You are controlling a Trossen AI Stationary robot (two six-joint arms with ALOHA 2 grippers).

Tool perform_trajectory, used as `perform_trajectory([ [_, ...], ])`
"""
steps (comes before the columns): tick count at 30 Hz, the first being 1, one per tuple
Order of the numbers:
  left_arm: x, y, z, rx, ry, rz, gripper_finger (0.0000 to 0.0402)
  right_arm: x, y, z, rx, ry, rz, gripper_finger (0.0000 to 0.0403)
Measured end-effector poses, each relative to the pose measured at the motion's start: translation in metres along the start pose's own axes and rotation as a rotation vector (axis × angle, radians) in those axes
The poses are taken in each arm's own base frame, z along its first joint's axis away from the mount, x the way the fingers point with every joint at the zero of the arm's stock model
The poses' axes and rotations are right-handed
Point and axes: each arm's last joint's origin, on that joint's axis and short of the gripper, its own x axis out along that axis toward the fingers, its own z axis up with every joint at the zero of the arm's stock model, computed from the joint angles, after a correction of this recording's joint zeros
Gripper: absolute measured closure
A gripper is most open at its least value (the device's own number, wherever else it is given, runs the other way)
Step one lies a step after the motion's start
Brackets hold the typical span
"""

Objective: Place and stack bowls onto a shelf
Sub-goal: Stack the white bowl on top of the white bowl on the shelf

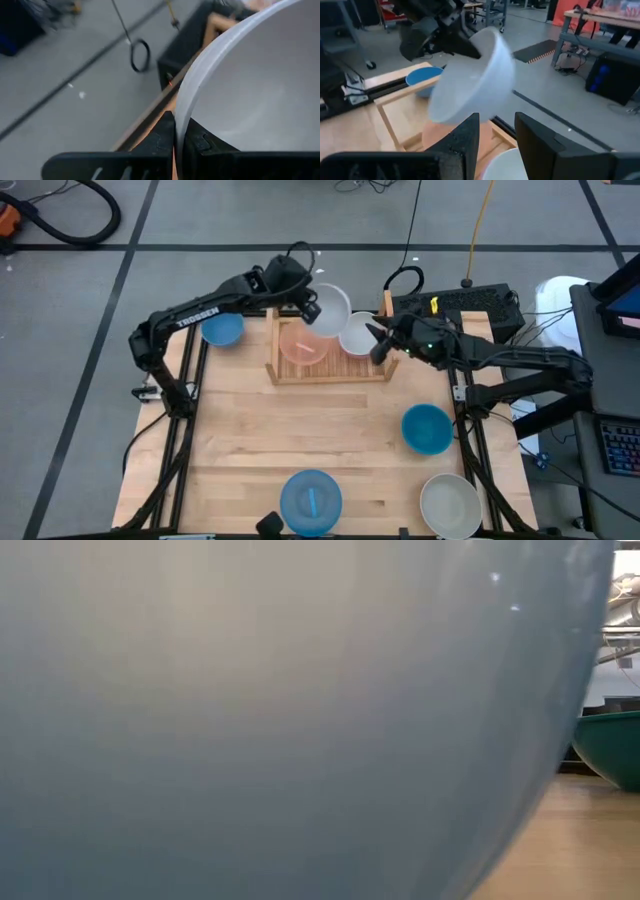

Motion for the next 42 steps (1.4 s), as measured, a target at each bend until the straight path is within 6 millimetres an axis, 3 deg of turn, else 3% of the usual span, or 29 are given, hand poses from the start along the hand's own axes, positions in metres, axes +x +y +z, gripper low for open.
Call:
perform_trajectory([
  [6,-0.001,-0.015,0.008,-0.002,-0.102,0.097,0.0396,0.021,0.011,-0.005,0.033,-0.013,-0.001,0.0287],
  [13,-0.004,-0.026,0.008,-0.001,-0.119,0.13,0.0396,0.045,0.024,-0.01,-0.088,-0.066,-0.005,0.0287],
  [17,-0.006,-0.033,0.007,-0.003,-0.12,0.134,0.0396,0.054,0.026,-0.013,-0.151,-0.083,-0.101,0.0287],
  [26,-0.007,-0.034,0.006,0.002,-0.109,0.146,0.0396,0.05,0.038,-0.011,-0.255,-0.132,-0.131,0.0287],
  [30,-0.007,-0.034,0.004,0.005,-0.095,0.151,0.0396,0.044,0.043,-0.005,-0.308,-0.18,-0.227,0.0292],
  [33,-0.007,-0.034,0.004,0.003,-0.095,0.159,0.0397,0.041,0.044,-0.004,-0.35,-0.177,-0.303,0.0304],
  [42,-0.007,-0.036,0.004,-0.003,-0.096,0.158,0.0397,0.043,0.042,-0.005,-0.373,-0.164,-0.308,0.0315],
])
